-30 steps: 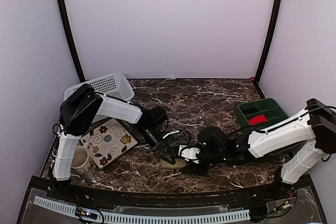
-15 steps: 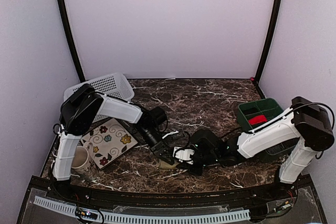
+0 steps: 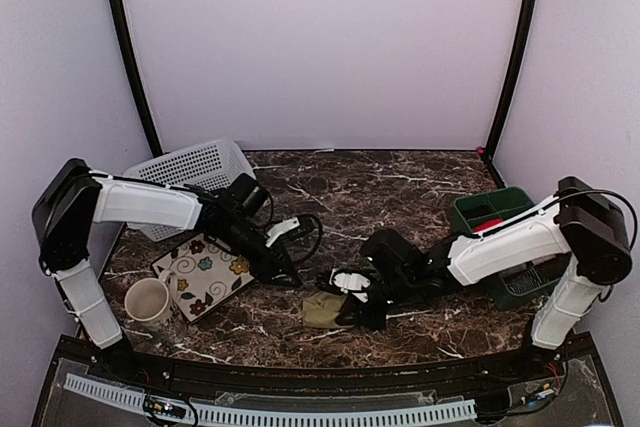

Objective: Roll the underwear
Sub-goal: Roll the underwear at the center of the board.

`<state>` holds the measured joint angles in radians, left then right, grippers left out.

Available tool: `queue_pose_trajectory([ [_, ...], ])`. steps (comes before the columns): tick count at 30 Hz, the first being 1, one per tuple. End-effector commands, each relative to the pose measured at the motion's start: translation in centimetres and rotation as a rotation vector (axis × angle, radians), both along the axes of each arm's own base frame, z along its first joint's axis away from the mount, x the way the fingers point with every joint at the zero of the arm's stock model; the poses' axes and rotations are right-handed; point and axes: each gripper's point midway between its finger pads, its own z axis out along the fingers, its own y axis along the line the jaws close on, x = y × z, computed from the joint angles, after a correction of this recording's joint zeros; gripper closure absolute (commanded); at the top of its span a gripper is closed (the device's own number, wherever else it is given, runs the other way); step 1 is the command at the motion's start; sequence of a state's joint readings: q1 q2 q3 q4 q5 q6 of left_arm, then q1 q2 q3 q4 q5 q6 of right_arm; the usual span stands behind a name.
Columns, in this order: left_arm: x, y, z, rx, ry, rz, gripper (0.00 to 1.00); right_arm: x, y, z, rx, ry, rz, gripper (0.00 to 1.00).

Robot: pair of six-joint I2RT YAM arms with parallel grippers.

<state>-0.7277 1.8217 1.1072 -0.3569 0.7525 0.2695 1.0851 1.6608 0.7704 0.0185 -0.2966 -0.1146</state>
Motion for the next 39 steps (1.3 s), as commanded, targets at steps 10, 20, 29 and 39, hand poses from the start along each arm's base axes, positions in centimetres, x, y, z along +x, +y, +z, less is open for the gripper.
queue_pose_trajectory([
  [10,-4.2,1.5,2.2,-0.059,-0.647,-0.102,0.48,1.2,0.2,-0.8,-0.008,0.654,-0.087,1.00],
  [20,-5.0,-3.0,-0.2,-0.028,-0.787,-0.177,0.48,2.1,0.0,-2.5,-0.012,0.810,-0.122,1.00],
  [29,-3.5,-4.1,-4.1,0.065,-0.830,-0.236,0.55,1.8,-0.5,-3.5,-0.030,0.795,-0.092,1.00],
  [39,-6.9,-3.5,-5.3,0.128,-0.554,-0.324,0.92,6.9,-0.7,1.6,0.087,0.333,-0.185,0.67],
])
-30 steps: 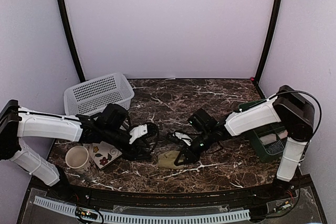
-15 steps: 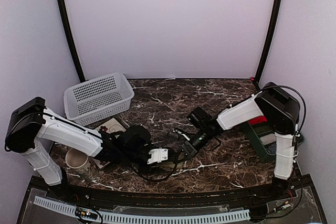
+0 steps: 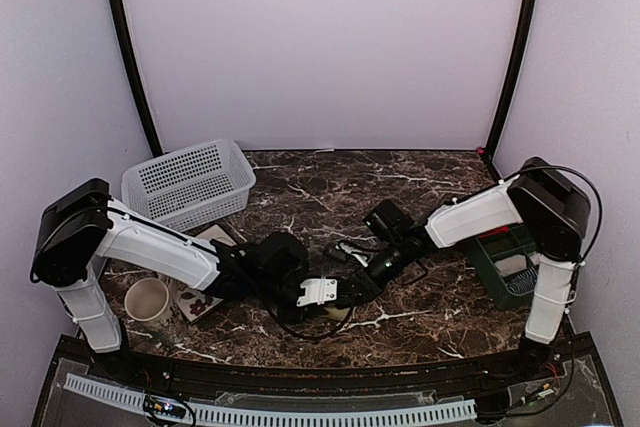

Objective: Roll the underwear
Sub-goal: Roll the underwear at the center of the board.

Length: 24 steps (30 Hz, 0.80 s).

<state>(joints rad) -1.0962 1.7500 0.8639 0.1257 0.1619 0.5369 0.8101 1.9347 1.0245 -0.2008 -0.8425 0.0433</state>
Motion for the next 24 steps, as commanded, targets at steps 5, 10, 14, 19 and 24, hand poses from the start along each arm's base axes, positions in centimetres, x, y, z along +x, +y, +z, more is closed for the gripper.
queue_pose_trajectory([
  [5,-3.6,1.6,-2.5,0.189,0.419,0.036,0.94,4.5,-3.1,4.8,0.016,-0.526,-0.187,0.58],
  [10,-3.3,1.7,-2.4,0.242,0.595,0.093,0.94,3.2,-5.7,6.5,0.038,-0.643,-0.231,0.57],
  [14,-2.8,1.5,-2.3,0.284,0.681,0.127,0.94,2.1,-7.3,8.3,0.060,-0.744,-0.268,0.57],
  [19,-2.3,1.7,-3.0,0.359,0.756,0.171,0.94,0.4,-8.2,9.5,0.085,-0.785,-0.285,0.53],
  [24,-1.9,1.4,-2.9,0.360,0.836,0.198,0.93,-1.1,-7.7,10.0,0.083,-0.825,-0.233,0.52],
])
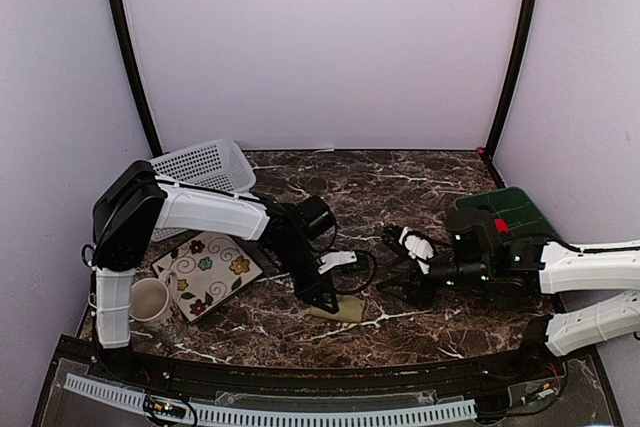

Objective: Roll the underwear
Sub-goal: Roll the underwear at the center of the board.

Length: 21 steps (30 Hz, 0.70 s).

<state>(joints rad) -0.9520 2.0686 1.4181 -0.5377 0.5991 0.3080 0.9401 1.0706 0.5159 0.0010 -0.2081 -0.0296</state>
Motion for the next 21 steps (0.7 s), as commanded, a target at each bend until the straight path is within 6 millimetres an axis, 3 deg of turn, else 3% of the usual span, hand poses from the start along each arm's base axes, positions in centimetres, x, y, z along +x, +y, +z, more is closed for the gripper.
queue_pose_trajectory([
  [1,-2.3,3.4,-3.0,0.190,0.181,0.034,0.93,-0.5,0.3,0.1,-0.037,-0.057,0.011,0.52],
  [10,-1.9,3.1,-2.9,0.191,0.304,0.079,0.92,-2.7,1.8,-1.0,-0.139,-0.189,0.160,0.53],
  [16,-1.4,2.5,-2.5,0.169,0.372,0.100,0.91,-3.9,3.4,-3.3,-0.203,-0.229,0.257,0.57],
  [21,-1.4,2.2,-2.7,0.175,0.420,0.105,0.90,-3.3,5.1,-5.0,-0.244,-0.280,0.286,0.57],
])
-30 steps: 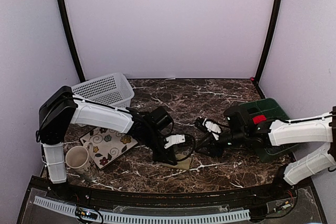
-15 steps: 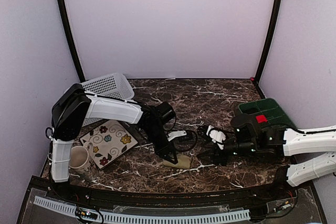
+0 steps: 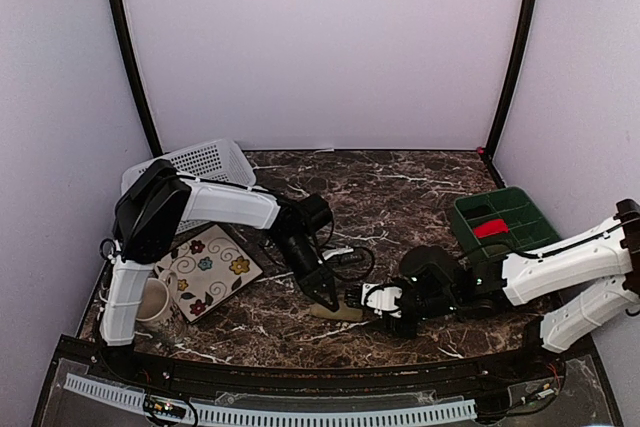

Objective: Roll the underwear
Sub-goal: Roll the underwear at the center of the board.

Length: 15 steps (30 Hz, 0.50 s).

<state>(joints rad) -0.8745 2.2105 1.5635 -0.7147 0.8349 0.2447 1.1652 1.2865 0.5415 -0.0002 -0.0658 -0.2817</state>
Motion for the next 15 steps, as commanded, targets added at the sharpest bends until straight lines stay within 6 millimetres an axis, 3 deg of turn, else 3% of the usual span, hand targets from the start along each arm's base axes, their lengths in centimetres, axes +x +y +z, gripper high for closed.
queue_pose_trajectory([
  [1,-1.6,2.0,-2.7,0.153,0.110,0.004,0.90,1.4,2.8,0.8,0.032,-0.108,0.033,0.56],
  [10,-1.6,2.2,-3.3,0.171,0.138,0.004,0.88,2.9,4.8,-1.4,-0.025,-0.137,0.026,0.55],
  [15,-1.2,2.1,-3.2,0.165,0.134,0.009,0.87,2.8,5.0,-3.2,-0.076,-0.110,0.030,0.59],
])
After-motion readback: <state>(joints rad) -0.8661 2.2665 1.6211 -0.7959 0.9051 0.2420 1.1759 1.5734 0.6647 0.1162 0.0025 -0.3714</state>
